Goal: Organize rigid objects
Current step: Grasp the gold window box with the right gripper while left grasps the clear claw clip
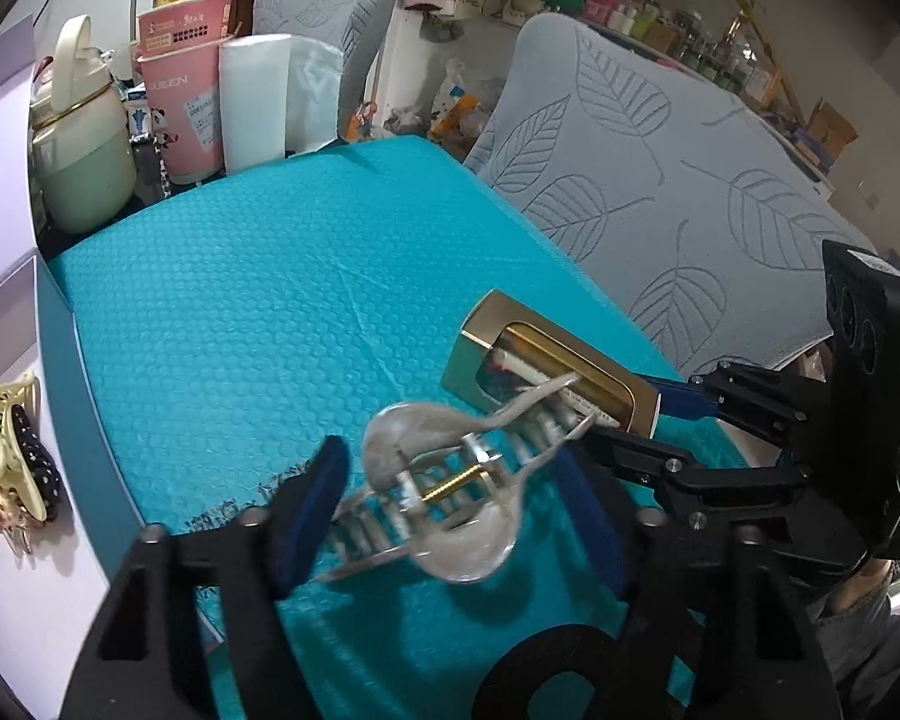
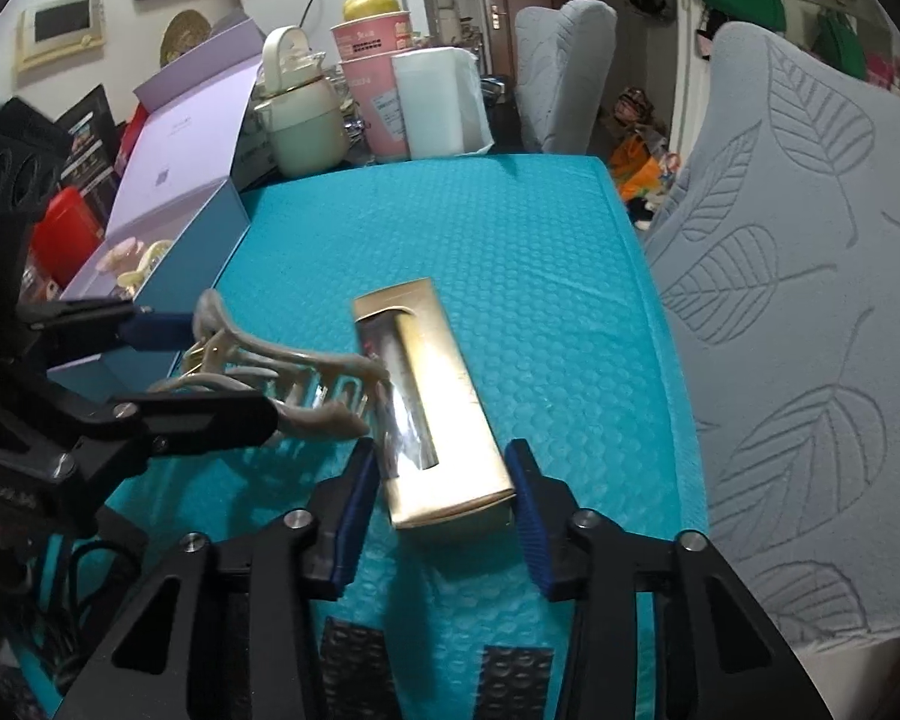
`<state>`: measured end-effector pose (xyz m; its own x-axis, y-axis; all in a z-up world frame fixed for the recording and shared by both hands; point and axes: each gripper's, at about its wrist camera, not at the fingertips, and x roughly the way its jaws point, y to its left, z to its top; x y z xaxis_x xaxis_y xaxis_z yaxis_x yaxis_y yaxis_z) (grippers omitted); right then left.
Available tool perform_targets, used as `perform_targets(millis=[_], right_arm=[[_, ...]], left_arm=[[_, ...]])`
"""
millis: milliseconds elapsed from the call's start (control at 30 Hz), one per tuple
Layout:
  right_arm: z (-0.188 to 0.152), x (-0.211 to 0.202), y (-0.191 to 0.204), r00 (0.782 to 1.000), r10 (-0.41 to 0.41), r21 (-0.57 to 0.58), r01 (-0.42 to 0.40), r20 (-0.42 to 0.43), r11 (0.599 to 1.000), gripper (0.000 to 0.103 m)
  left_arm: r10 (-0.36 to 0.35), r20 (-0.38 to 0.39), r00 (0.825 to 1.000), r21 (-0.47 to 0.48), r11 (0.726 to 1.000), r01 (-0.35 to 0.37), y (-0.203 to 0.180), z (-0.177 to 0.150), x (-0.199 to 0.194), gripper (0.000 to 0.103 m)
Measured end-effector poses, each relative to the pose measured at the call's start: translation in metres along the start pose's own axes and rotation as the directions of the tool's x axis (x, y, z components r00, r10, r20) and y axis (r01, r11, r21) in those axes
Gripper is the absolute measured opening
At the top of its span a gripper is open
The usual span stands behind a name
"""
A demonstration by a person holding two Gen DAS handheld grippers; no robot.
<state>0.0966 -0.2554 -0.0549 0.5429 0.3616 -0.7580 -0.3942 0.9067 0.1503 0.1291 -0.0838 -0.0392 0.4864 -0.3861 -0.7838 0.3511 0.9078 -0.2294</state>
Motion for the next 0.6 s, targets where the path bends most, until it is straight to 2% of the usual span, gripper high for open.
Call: perform_targets(millis=[67,133,300,600], right_arm=[[-0.004,-0.004,0.001,1.000,-0.012,-0.003,0.012,0.006,1.000,0.039],[-0.008,-0.009,0.003,1.000,-0.012,-0.008,0.012,0.013,1.000,0.039],[-0.020,-0.018,0.012,1.000,-0.016,-0.027,0.017,0.019,1.000,0.038],[-0.045,-0.034,0.042,0.999,0.041,-0.066,-0.040,0.012,0.997,0.038]], left_arm=[[0.001,-0.002,1.000,0.013,1.000,-0.001,-0.003,-0.005,-0.001,0.056],[0.003,-0.007,1.000,0.027,1.000,-0.003,-0.008,-0.011,-0.003,0.044],[0.018,-0.009,1.000,0.064,0.998,-0.018,-0.019,-0.028,-0.012,0.037],[0.033,-0.004,0.999,0.061,0.998,-0.033,-0.021,-0.064,-0.044,0.036]])
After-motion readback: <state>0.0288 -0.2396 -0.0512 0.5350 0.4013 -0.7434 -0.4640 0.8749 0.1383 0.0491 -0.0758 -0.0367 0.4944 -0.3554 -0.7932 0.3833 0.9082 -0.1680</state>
